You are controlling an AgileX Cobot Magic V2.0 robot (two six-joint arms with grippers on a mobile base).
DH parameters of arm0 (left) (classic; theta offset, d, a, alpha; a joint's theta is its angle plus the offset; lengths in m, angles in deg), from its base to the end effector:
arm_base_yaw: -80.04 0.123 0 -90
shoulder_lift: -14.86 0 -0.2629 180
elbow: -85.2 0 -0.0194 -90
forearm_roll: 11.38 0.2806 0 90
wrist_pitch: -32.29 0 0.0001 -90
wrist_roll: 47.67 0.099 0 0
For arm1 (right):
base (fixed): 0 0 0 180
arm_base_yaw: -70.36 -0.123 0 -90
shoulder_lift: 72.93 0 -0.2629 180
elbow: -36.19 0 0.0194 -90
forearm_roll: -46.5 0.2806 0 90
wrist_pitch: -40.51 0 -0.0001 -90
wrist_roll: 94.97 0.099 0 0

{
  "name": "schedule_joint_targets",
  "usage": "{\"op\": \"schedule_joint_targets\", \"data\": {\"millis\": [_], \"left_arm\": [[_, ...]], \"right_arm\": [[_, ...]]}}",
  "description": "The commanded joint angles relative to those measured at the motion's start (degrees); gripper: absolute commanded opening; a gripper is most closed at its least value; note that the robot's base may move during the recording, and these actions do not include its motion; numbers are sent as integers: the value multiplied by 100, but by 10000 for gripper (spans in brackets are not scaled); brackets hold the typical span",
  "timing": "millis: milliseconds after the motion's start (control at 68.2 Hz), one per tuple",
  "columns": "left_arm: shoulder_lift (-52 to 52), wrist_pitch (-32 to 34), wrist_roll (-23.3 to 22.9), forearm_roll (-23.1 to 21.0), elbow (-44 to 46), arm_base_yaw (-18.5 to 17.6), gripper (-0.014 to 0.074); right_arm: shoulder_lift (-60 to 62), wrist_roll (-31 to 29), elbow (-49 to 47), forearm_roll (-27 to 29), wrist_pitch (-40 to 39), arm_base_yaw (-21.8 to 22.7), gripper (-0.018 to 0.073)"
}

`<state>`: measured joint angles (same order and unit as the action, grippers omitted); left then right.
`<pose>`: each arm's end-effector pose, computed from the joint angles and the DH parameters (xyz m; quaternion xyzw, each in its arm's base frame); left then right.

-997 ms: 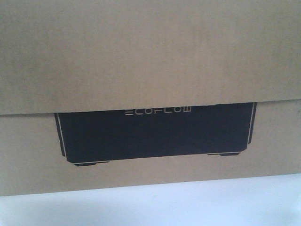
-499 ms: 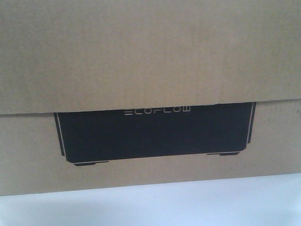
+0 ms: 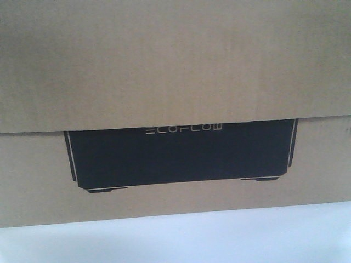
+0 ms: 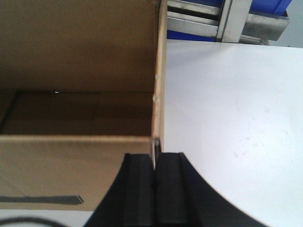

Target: Grab box from left shelf to table start

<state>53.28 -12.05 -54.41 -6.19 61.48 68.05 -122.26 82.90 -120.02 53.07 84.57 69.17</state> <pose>0.1263 -0.0204 0.4067 0.0437 0.7992 -0.0531 0.5972 0.1792 0.0116 0.3776 -0.0103 0.8521 0.0512 0.5207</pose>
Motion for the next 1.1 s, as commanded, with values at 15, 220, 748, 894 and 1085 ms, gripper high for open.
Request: {"op": "schedule_joint_targets", "data": {"millis": [15,220,748,894,1085], "left_arm": [[-498,726,23,171,-522,-38,-99],[-1515,1191,33,185,-1752,-38,-99],[-2131,1759,33,215,-2409,-38,-99],[-2131,1759,33,215,-2409,-38,-99],[-2131,1759,33,215,-2409,-38,-99]], "right_arm": [[586,-49,657,-48,-1013,15,53],[1888,-49,2126,-181,-1727,15,53],[3393,-49,3118,-192,-2585,15,53],[3393,-49,3118,-192,-2544,15,53],[3393,-49,3118,-192,-2544,15,53]]}}
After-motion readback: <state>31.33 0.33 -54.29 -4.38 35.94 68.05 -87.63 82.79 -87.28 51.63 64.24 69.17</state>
